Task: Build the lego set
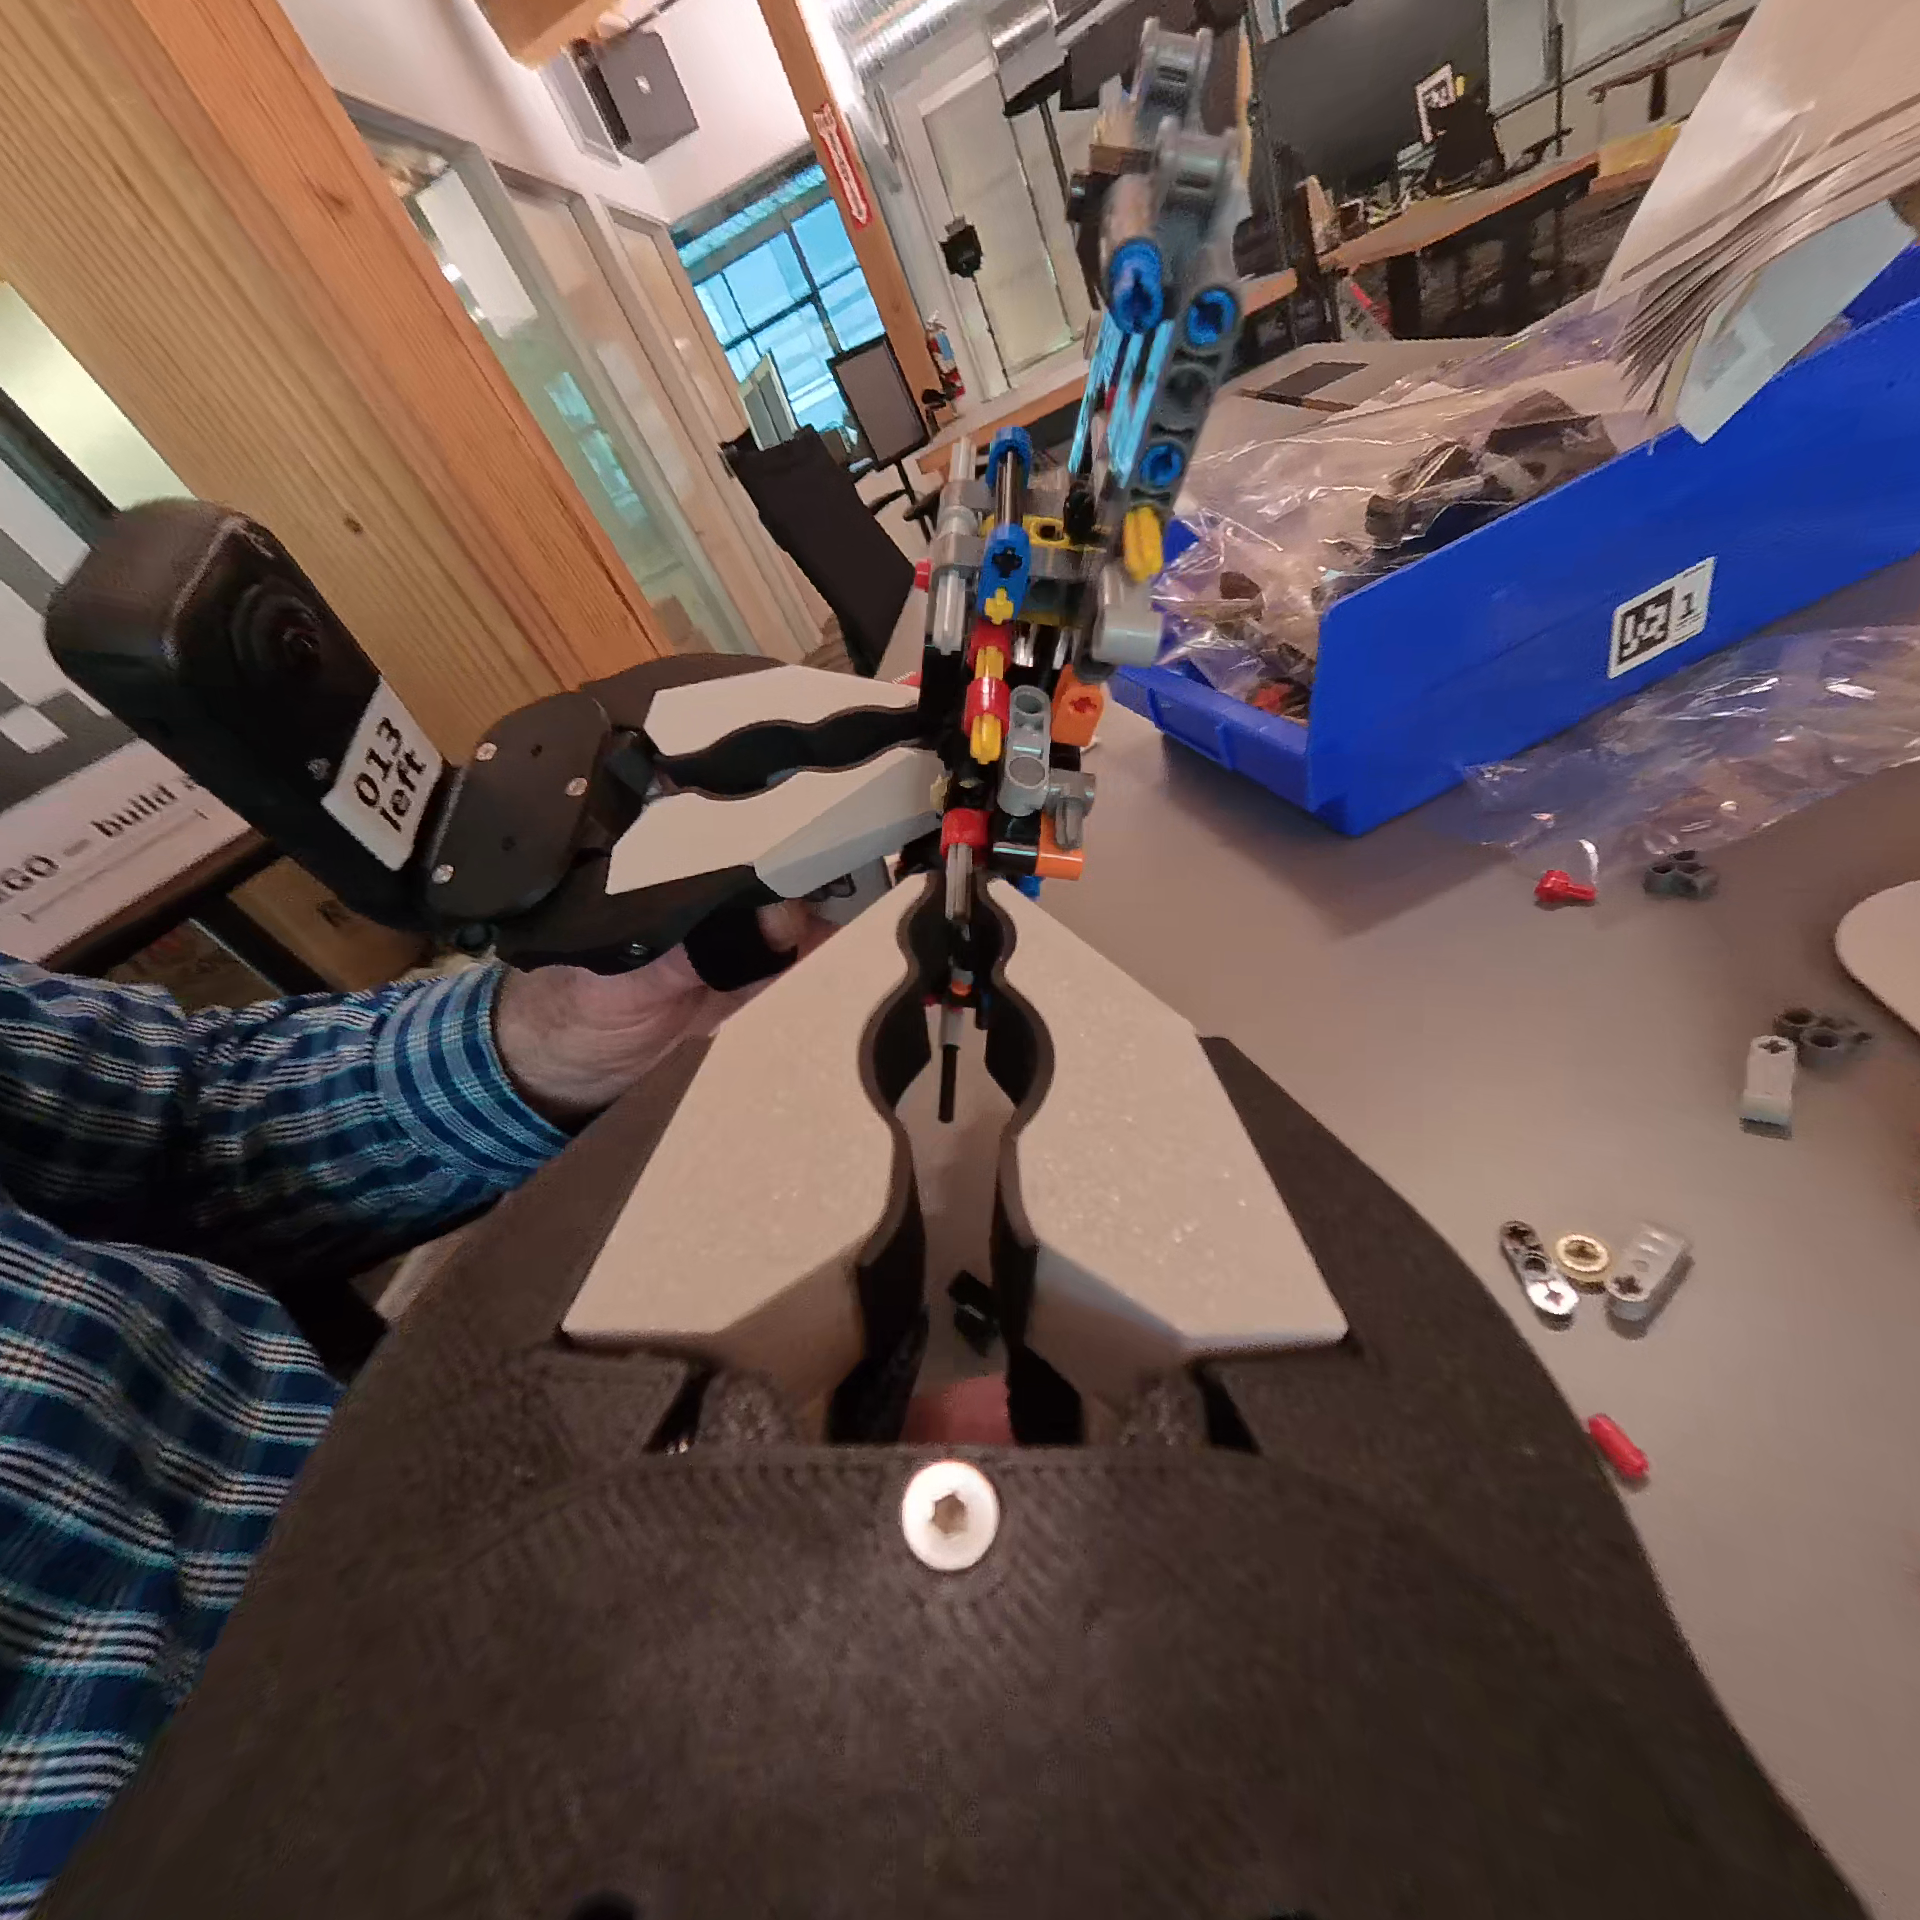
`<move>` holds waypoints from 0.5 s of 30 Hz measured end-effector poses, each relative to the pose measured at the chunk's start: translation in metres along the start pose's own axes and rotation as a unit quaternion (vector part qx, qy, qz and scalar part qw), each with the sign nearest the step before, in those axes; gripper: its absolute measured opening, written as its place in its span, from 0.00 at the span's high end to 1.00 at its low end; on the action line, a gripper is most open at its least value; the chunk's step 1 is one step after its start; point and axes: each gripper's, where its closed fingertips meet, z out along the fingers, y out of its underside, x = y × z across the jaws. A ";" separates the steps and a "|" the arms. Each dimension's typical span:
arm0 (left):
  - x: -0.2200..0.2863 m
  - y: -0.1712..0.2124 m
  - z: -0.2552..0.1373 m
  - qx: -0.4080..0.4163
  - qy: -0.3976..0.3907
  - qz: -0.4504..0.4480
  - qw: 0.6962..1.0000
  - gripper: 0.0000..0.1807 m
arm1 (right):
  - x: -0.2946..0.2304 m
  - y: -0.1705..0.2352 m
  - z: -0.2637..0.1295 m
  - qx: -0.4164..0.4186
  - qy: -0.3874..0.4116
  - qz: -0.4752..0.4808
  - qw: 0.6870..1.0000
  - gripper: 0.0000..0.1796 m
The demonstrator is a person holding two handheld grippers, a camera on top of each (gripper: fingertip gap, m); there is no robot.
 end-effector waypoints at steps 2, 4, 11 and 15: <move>0.000 0.000 0.000 0.002 0.000 0.000 1.000 0.97 | -0.001 -0.001 0.000 0.005 -0.012 0.018 1.000 1.00; 0.000 -0.001 0.000 0.005 0.000 -0.002 1.000 0.97 | -0.002 -0.002 -0.001 0.011 -0.022 0.033 0.999 1.00; 0.000 -0.003 0.001 0.013 0.006 -0.016 1.000 0.97 | -0.002 -0.005 -0.001 0.019 -0.025 0.040 0.999 1.00; -0.001 -0.003 0.002 0.014 0.009 -0.036 0.999 0.97 | 0.001 -0.008 -0.003 0.021 -0.002 0.009 1.000 0.99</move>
